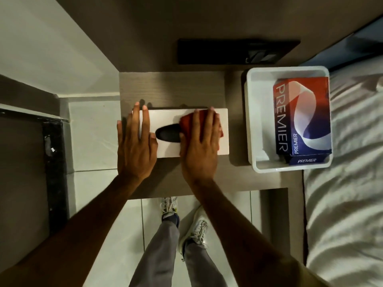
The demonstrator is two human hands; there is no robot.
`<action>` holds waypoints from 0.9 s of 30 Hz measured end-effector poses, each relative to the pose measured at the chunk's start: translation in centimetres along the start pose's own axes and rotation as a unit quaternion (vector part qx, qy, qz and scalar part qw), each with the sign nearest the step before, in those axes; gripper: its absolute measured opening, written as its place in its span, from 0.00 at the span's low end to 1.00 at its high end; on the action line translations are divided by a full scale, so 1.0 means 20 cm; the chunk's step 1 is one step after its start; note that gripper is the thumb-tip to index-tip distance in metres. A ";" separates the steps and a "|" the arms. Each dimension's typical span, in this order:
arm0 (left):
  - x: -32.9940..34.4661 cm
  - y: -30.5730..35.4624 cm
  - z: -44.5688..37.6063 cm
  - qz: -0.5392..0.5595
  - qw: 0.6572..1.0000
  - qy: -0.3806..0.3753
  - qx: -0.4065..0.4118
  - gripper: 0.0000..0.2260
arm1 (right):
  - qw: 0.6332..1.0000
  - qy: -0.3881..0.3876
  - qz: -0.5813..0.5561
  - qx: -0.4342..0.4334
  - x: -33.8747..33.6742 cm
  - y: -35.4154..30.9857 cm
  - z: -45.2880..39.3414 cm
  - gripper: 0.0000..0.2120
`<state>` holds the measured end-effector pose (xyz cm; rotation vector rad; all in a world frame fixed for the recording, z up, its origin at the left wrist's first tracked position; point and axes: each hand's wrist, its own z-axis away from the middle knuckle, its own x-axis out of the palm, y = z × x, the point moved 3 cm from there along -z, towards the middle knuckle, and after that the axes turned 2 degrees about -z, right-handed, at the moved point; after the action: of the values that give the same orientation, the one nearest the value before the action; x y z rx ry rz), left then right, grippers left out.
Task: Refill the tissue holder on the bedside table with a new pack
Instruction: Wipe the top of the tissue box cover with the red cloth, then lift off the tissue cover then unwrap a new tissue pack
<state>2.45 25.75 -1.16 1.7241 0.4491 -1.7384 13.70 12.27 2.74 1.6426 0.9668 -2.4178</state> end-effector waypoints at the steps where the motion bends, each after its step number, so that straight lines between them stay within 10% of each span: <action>1: 0.00 0.00 0.00 -0.001 1.000 0.004 0.000 0.27 | 0.999 -0.013 0.009 -0.042 0.01 0.00 0.03 0.34; 7: -0.04 0.01 0.00 -0.039 0.998 -0.038 -0.005 0.28 | 0.979 -0.147 0.066 -0.127 -0.19 0.22 0.19 0.43; 14: -0.12 0.05 0.01 0.076 0.991 -0.021 -0.107 0.36 | 0.978 0.140 -0.146 0.057 -0.61 0.52 0.09 0.23; 18: -0.14 0.09 0.03 0.188 0.957 -0.024 -0.222 0.43 | 0.973 0.106 -0.141 0.149 -0.54 0.68 -0.05 0.24; 27: -0.14 0.11 -0.02 0.228 0.910 -0.092 -0.334 0.38 | 0.994 0.024 0.075 0.072 -0.49 0.80 -0.06 0.17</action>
<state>3.94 25.01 2.00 1.0513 0.4444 -1.1966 25.07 -2.76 3.39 1.7574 0.6630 -2.4075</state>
